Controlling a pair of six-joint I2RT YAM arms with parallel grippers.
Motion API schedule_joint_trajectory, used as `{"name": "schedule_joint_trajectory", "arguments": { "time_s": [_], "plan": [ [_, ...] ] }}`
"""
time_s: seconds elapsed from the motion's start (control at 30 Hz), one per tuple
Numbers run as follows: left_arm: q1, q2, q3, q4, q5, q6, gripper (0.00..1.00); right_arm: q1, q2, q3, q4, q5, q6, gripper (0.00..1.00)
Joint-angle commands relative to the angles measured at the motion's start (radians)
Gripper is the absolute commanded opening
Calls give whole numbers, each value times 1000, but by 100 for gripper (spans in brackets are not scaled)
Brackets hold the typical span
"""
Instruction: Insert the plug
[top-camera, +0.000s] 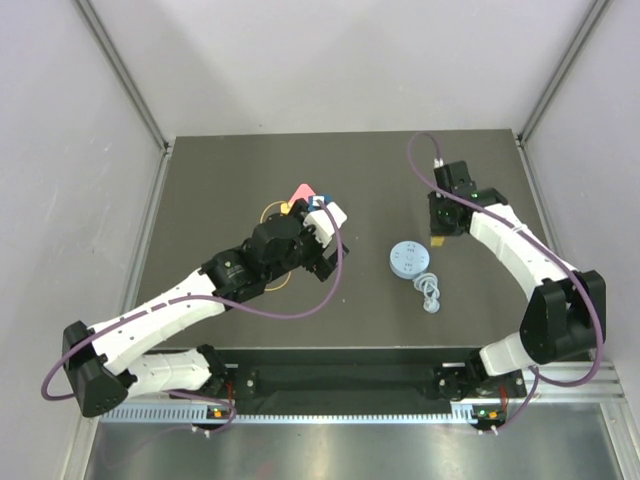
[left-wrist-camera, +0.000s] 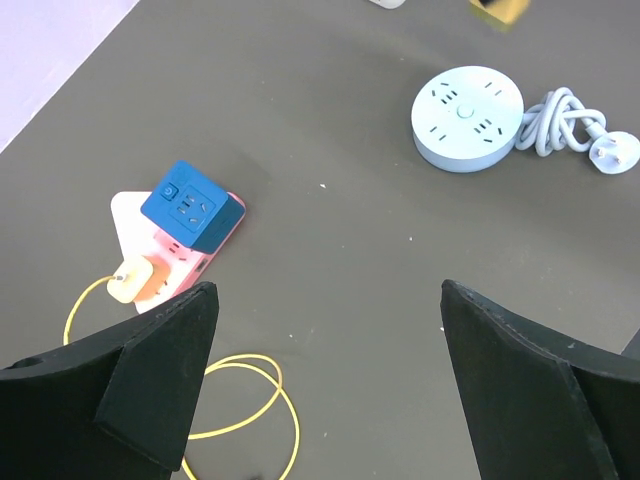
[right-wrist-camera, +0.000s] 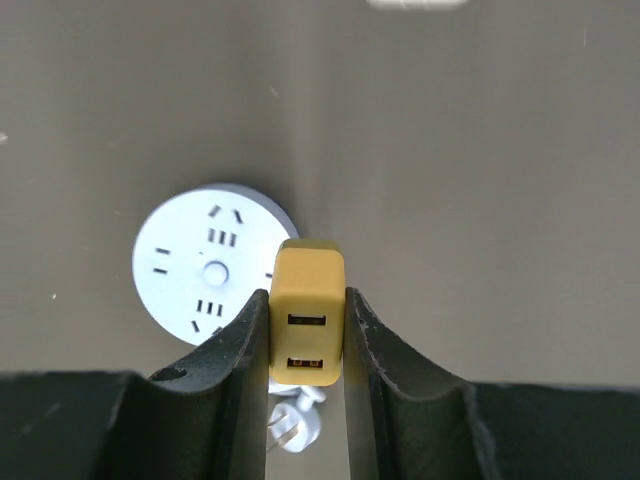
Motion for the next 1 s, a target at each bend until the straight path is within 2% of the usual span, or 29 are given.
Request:
{"name": "schedule_joint_trajectory", "arguments": {
  "time_s": [0.0,0.07,0.13,0.23,0.3,0.47,0.7,0.83,0.97],
  "plan": [
    [-9,-49,-24,84,-21,0,96,0,14,88,55,-109,-254,0],
    [-12,-60,-37,100,-24,3,96,0,20,112,52,-230,-404,0],
    [-13,-74,-41,104,-23,8,96,0,17,114,58,-274,-491,0],
    [-18,-86,-50,118,-26,9,96,2,-12,77,82,-353,-753,0],
    [-18,-94,-52,121,-29,13,96,-7,-26,59,99,-408,-840,0],
    [-18,-112,-63,135,-40,26,96,-55,59,123,-58,-640,-1126,0],
    [-20,-127,-70,141,-79,46,96,-69,242,307,-310,-714,-1310,0],
    [-20,-133,-69,143,-78,48,96,-69,281,350,-338,-705,-1361,0],
    [-20,-133,-66,143,-63,45,96,-61,285,312,-309,-682,-1398,0]
  ]
}}
